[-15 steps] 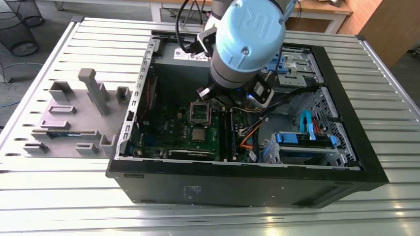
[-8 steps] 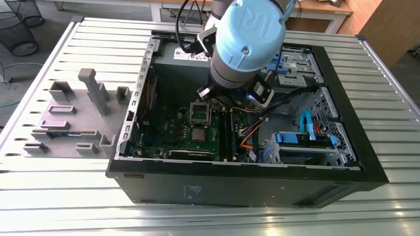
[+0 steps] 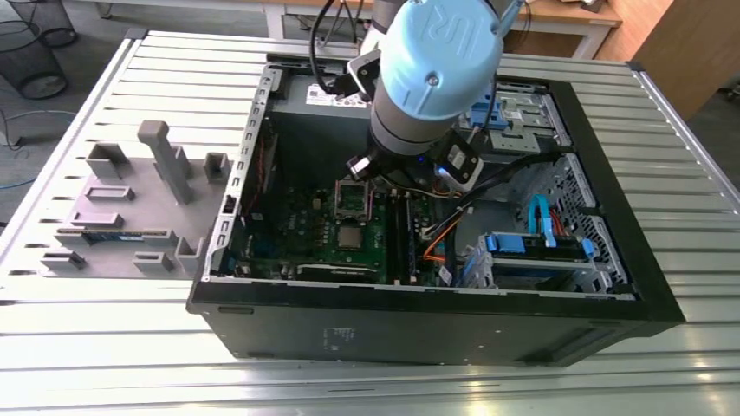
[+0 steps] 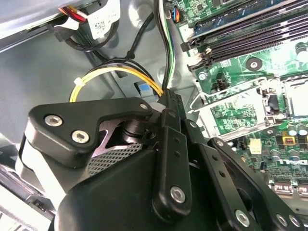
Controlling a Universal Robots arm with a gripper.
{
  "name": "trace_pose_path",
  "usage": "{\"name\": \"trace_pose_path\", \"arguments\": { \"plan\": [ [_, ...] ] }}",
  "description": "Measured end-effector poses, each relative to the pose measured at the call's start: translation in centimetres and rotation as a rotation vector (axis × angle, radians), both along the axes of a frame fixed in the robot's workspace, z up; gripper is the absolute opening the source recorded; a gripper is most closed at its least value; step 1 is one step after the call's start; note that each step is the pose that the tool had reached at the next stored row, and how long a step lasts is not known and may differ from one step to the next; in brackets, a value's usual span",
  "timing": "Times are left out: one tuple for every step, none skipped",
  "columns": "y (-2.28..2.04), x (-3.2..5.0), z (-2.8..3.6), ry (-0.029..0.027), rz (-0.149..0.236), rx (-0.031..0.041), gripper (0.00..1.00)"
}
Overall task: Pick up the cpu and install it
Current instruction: 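Close the cpu cover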
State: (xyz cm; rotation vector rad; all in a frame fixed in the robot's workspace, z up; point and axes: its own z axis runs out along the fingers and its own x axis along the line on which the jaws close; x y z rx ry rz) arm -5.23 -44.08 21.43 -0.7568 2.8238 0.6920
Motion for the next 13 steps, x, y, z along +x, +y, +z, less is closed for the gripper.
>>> {"name": "trace_pose_path", "arguments": {
  "plan": [
    [0.0,0.0,0.01,0.0001,0.0,-0.0052,0.11],
    [0.0,-0.01,0.01,0.0001,0.0,-0.014,0.11],
    [0.0,0.0,0.0,0.0,0.0,-0.0245,0.11],
    [-0.01,0.0,0.0,0.0,0.0,-0.0349,0.11],
    [-0.01,0.0,0.0,0.0001,0.0,-0.0455,0.11],
    [-0.01,0.0,0.0,0.0001,0.0,-0.0559,0.11],
    [-0.01,0.0,0.0,0.0001,0.0,-0.0665,0.11],
    [-0.01,0.0,-0.01,0.0002,0.0,-0.0746,0.11],
    [-0.01,0.01,-0.03,0.0001,0.0,-0.0788,0.11],
    [-0.01,0.01,-0.06,0.0002,0.0,-0.0801,0.11],
    [-0.01,0.0,-0.07,0.0002,0.0,-0.0803,0.11],
    [-0.01,0.0,-0.07,0.0002,0.0,-0.0804,0.11],
    [-0.01,0.0,-0.08,0.0002,0.0,-0.0804,0.11]
  ]
}}
